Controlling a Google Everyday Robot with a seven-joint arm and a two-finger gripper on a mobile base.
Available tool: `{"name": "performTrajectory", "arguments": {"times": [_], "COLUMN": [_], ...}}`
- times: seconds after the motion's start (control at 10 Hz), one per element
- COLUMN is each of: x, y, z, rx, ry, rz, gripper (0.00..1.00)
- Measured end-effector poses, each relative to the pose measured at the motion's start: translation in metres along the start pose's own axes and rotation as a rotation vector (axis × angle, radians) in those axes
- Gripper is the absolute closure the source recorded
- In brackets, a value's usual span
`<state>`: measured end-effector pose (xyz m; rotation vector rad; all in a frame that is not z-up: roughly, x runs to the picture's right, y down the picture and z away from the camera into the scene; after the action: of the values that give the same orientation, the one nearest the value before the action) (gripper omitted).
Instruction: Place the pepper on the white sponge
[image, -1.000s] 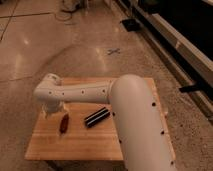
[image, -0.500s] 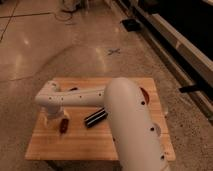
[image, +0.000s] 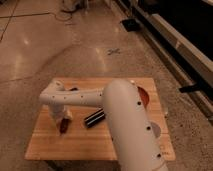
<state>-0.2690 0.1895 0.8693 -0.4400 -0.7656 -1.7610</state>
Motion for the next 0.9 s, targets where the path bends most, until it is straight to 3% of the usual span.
{"name": "performTrajectory", "arguments": {"times": [0.2,0.3,0.9], "x": [0.004,0.009,0.059], "y": [0.015,0.017,0.045], "z": [-0.006,-0.013,-0.103], "rx": [0.004,0.014,0.080], "ry": [-0.012,0.000,0.130], "rz": [0.047,0.051,0.008], "gripper": [0.91,0.97,1.00]}}
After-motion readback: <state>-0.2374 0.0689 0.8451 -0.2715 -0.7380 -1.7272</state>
